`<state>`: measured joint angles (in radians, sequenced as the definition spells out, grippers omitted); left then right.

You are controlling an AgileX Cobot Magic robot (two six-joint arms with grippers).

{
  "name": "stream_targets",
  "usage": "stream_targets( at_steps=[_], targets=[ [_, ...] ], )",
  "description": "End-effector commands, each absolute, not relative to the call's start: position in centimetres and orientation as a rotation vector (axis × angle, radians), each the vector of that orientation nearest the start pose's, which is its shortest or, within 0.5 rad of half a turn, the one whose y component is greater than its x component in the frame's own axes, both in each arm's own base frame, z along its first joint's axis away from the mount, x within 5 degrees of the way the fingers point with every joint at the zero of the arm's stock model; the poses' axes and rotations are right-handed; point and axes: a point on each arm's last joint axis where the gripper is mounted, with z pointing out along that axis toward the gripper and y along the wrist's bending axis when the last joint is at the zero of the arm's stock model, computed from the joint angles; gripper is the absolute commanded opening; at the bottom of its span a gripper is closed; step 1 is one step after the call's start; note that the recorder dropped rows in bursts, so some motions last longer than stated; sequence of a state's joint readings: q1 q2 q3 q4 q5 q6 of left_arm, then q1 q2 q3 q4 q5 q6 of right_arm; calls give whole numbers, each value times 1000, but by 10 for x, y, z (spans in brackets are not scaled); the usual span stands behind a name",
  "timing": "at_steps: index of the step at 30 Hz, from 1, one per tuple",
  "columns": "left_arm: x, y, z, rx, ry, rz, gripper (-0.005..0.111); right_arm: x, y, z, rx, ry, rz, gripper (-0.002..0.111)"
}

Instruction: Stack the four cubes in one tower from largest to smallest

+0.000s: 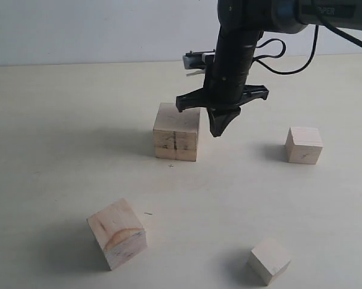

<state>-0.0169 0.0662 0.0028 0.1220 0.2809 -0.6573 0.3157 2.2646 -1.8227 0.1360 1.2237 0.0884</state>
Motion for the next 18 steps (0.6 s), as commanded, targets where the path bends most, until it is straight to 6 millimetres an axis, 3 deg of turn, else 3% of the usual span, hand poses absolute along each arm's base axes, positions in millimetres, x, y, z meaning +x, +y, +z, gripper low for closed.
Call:
stream_targets(
  at_steps=[1, 18],
  targets=[
    [59, 2, 185, -492, 1773, -362, 0, 432, 151, 161, -282, 3088, 192, 0],
    [59, 2, 185, -498, 1772, -369, 0, 448, 158, 164, -241, 2906, 274, 0]
  ],
)
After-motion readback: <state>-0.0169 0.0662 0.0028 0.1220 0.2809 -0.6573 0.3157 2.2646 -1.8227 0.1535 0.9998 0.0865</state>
